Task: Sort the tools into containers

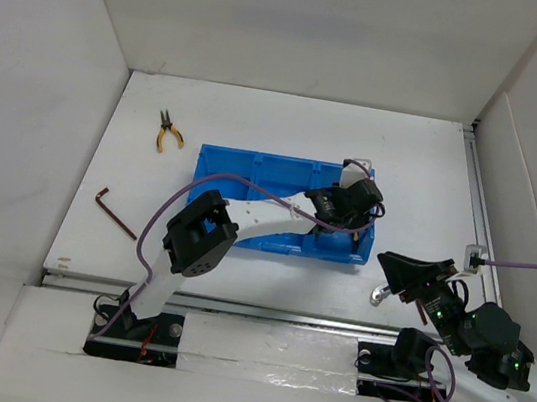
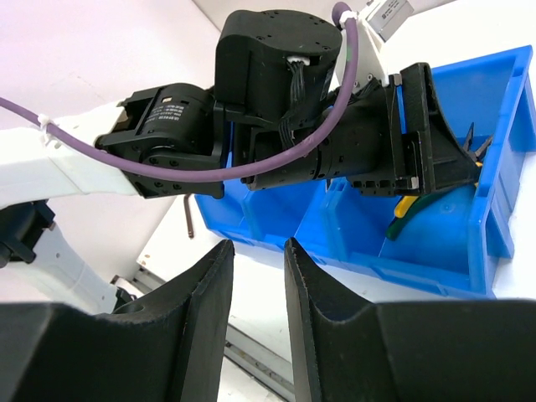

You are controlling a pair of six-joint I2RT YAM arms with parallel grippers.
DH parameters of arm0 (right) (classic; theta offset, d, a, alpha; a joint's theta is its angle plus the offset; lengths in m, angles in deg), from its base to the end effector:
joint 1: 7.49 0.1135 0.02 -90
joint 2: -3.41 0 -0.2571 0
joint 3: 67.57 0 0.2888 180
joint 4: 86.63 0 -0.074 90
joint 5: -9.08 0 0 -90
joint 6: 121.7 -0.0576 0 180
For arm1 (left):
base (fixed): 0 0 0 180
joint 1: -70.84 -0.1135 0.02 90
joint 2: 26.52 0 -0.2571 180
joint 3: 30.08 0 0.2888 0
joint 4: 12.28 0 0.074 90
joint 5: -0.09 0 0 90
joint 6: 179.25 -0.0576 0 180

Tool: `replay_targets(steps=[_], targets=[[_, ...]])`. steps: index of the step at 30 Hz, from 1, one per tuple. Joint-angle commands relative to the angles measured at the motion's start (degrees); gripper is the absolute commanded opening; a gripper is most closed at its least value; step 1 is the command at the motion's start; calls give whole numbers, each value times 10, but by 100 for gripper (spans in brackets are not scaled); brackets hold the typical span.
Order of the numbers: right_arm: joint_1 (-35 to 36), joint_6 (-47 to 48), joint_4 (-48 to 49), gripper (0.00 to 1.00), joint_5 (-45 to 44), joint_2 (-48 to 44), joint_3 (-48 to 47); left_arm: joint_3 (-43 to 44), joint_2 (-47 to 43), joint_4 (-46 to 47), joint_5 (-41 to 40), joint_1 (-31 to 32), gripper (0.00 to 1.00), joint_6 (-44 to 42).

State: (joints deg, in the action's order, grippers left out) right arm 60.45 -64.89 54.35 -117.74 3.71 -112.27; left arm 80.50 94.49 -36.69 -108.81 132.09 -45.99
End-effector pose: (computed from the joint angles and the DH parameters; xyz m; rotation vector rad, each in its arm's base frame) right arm 0.0654 0.0694 0.3282 0.0743 1.5684 0.9395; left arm 0.2770 -0.4662 0.2082 0.1563 2.2203 -0.6899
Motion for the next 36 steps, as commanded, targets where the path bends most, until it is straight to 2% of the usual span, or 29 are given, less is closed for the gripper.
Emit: replay_targets(steps=[1, 4, 9, 12, 16, 20, 23, 24, 27, 28, 31, 34, 36], targets=[[3, 8, 8, 36, 0, -106, 1, 36, -19, -18, -11, -3, 42, -18], [3, 13, 12, 36, 3, -106, 1, 44, -43, -30, -7, -3, 46, -35], [3, 13, 13, 36, 5, -105, 1, 57, -123, -59, -7, -3, 46, -77], [3, 14, 14, 36, 11, -107, 0, 73, -167, -84, -24, -3, 56, -99], [3, 20, 20, 36, 17, -112, 0, 122, -207, -141, -98, -8, 70, -128], [3, 35, 29, 36, 17, -108, 8, 173, -253, -182, -93, -47, 73, -171], [3, 36, 21, 36, -4, -99, 3, 181, -285, -216, -82, -134, 73, -165], [3, 34, 19, 36, -7, -98, 4, 170, -295, -216, -65, -205, 74, -165], [3, 37, 22, 36, 7, -102, 5, 129, -322, -210, 9, -330, 73, -137], [3, 37, 27, 36, 10, -104, 7, 116, -327, -206, 49, -409, 66, -128], [3, 41, 29, 36, 16, -104, 8, 72, -326, -189, 97, -507, 63, -122], [8, 41, 31, 36, 24, -104, 10, 42, -313, -173, 96, -545, 62, -138], [8, 43, 34, 36, 33, -104, 11, 37, -286, -175, 77, -568, 66, -157]])
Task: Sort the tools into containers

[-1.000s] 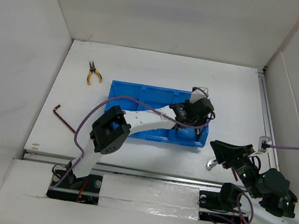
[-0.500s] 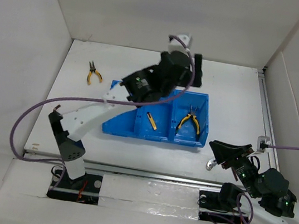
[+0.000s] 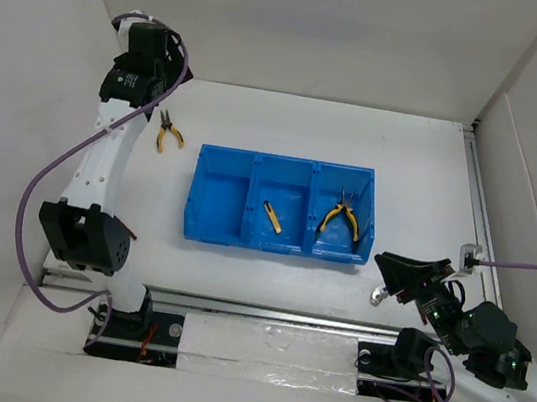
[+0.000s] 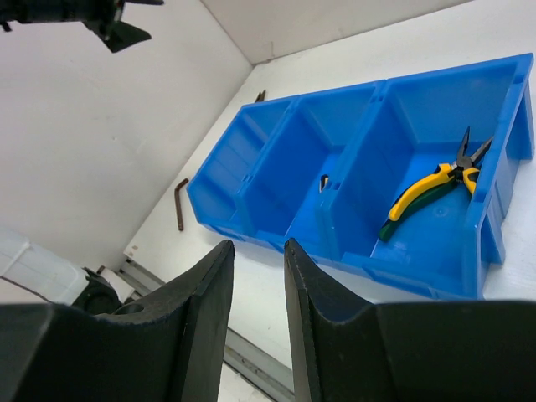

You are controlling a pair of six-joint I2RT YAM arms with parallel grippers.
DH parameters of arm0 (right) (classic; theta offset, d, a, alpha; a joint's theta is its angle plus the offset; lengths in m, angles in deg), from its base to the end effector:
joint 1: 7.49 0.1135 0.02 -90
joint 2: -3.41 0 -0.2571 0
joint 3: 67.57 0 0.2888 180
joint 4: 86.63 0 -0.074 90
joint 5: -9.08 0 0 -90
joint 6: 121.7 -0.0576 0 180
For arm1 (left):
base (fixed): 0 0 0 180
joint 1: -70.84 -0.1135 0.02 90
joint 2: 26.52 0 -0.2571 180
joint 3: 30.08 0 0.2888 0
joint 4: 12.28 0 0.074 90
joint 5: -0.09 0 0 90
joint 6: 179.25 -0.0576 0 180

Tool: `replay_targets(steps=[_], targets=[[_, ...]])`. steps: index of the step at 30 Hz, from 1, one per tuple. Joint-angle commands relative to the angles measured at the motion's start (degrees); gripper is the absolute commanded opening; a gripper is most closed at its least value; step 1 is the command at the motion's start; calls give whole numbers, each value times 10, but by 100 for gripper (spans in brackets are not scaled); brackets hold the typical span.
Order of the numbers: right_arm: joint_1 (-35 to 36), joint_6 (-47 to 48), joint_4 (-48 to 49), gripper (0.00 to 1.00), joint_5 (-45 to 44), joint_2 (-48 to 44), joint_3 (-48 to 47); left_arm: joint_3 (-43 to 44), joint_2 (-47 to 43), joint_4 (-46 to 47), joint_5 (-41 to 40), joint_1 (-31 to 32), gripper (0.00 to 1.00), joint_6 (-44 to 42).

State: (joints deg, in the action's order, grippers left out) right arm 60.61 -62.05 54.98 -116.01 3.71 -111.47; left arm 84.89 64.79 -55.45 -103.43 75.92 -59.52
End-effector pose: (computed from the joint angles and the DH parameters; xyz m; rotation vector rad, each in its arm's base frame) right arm 0.0653 0.0736 0.3250 0.0062 1.5683 0.9232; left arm 0.4125 -0.0232 0.4430 -0.5608 1.8215 -0.1866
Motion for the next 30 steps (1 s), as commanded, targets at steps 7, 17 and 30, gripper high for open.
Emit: replay_targets(steps=[7, 17, 30], targets=[[6, 16, 30, 36, 18, -100, 6, 11, 154, -23, -10, -54, 63, -86], [6, 15, 31, 35, 22, -86, 5, -78, 263, 63, 53, -123, 55, -122], [6, 15, 32, 35, 25, -77, 5, -24, 342, 81, 74, -128, 55, -151]])
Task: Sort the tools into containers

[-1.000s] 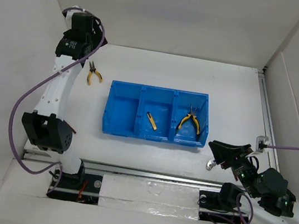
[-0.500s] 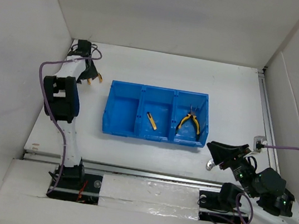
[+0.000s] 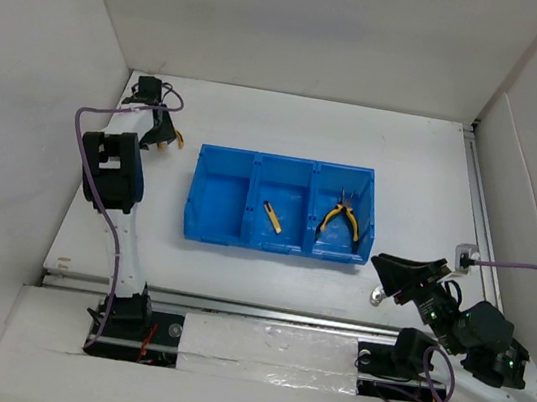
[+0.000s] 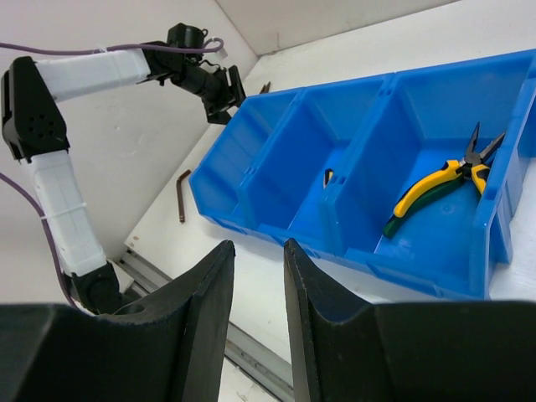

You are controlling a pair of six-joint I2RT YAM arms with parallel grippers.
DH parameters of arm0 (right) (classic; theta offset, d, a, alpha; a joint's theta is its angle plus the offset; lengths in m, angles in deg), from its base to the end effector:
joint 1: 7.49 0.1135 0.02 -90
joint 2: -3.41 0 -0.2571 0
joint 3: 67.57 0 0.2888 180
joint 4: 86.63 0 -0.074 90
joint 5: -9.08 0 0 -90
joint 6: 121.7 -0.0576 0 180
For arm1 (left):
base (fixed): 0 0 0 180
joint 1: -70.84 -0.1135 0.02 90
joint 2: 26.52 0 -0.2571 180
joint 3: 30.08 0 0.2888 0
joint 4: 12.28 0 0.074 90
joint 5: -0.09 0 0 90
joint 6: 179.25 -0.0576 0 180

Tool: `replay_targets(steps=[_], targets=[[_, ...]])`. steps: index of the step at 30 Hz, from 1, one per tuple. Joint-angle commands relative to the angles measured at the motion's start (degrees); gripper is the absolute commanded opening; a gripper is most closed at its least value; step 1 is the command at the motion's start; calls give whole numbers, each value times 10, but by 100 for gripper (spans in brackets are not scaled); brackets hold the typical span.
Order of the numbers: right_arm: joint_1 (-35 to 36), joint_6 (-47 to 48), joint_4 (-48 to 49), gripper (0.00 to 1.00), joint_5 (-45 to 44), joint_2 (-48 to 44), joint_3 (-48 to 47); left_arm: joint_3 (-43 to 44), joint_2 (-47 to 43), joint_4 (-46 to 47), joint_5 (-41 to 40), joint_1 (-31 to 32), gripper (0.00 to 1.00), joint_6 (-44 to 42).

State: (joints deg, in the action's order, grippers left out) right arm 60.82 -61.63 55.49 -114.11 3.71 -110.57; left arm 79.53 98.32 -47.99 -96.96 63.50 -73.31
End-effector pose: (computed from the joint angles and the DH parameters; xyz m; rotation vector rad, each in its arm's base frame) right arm 0.0651 0.0784 0.3210 -0.0337 1.5751 0.9404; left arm 0.5230 0.0745 0.1468 -0.5472 2.3907 0.0854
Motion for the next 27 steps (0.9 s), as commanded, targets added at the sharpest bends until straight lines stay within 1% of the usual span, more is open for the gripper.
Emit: replay_targets(steps=[1, 8, 12, 13, 14, 15, 16, 17, 19, 20, 23, 27], targets=[[4, 12, 27, 36, 5, -77, -5, 32, 9, 5, 6, -10, 55, -14], [4, 13, 29, 35, 15, -78, -4, 60, 48, 8, 28, -10, 57, -29], [4, 12, 32, 36, 22, -79, -3, 88, 80, -10, 22, -10, 54, -36], [4, 12, 31, 36, 23, -79, -4, 92, 86, -13, 23, -10, 50, -38], [4, 13, 32, 36, 23, -78, -4, 99, 93, -18, 27, -10, 40, -38], [4, 12, 31, 36, 24, -79, -4, 101, 94, -19, 26, -10, 34, -38], [4, 12, 32, 36, 25, -79, -3, 99, 92, -18, 27, -10, 30, -38], [4, 13, 32, 36, 26, -79, -3, 92, 85, -13, 20, -10, 23, -39], [4, 13, 34, 36, 27, -79, -3, 72, 76, 3, 20, -10, 17, -42], [4, 13, 34, 36, 26, -79, -3, 69, 73, 5, 22, -10, 10, -42], [4, 12, 34, 36, 27, -81, -3, 68, 69, -1, 31, -10, 0, -38], [4, 12, 34, 36, 24, -80, -1, 43, 40, 16, 26, -10, 0, -22]])
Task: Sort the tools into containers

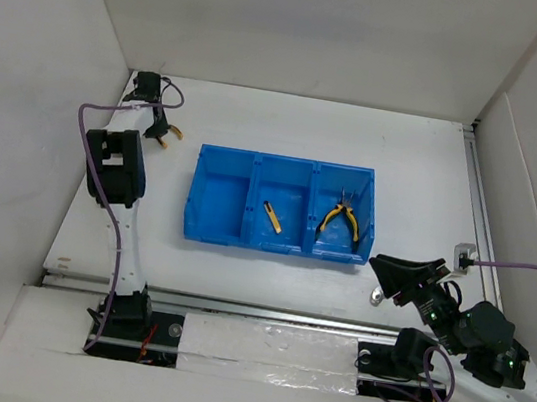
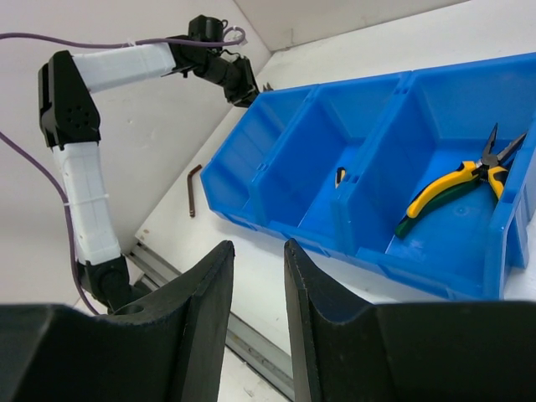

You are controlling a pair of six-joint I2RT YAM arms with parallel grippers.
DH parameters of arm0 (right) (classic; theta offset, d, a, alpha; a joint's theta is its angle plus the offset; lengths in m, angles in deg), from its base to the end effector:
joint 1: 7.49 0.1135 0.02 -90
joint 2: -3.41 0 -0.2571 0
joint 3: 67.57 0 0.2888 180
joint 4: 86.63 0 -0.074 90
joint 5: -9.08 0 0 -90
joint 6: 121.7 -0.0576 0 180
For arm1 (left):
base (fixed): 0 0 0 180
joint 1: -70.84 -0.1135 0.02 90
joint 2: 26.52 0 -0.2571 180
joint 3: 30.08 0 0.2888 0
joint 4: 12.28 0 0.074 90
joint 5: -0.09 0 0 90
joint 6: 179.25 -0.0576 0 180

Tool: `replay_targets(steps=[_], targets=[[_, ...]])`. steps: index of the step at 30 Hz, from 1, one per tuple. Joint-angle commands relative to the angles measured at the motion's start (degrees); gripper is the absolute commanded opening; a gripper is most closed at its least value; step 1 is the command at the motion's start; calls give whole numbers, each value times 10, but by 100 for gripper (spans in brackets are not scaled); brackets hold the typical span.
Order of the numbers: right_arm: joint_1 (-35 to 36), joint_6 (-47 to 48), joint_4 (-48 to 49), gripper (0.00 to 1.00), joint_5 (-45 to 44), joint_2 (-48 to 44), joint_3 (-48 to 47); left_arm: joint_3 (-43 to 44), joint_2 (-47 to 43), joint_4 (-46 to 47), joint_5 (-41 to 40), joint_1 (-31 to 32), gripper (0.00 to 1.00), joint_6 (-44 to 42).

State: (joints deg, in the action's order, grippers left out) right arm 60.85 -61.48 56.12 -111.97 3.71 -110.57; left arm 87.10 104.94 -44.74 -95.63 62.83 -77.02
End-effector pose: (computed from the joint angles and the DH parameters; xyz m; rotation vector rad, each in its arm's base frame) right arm 0.0638 0.0801 0.3224 -0.0627 1.5678 0.9737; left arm 0.5538 0.0837 0.1393 -0.4651 2.3371 0.0842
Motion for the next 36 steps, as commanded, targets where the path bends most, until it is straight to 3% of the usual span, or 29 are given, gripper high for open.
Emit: replay_targets(steps=[1, 8, 16, 22, 26, 32, 36], targets=[[4, 10, 27, 36, 3, -81, -1, -35, -40, -16, 5, -3, 0, 21], [4, 10, 24, 36, -3, -80, 0, -44, -116, -22, -29, -3, 0, 66], [4, 12, 25, 36, -8, -80, 0, 23, -201, -66, -105, 33, 0, 87], [4, 12, 24, 36, -12, -79, -1, 69, -255, -78, -41, 52, 0, 97], [4, 10, 21, 36, -19, -79, -1, 65, -306, -63, 11, 99, 0, 101], [4, 0, 14, 36, -47, -81, 0, 150, -309, -104, -11, 257, 0, 77], [4, -16, 2, 36, -73, -81, -5, 72, -361, -33, 6, 339, 0, 96]])
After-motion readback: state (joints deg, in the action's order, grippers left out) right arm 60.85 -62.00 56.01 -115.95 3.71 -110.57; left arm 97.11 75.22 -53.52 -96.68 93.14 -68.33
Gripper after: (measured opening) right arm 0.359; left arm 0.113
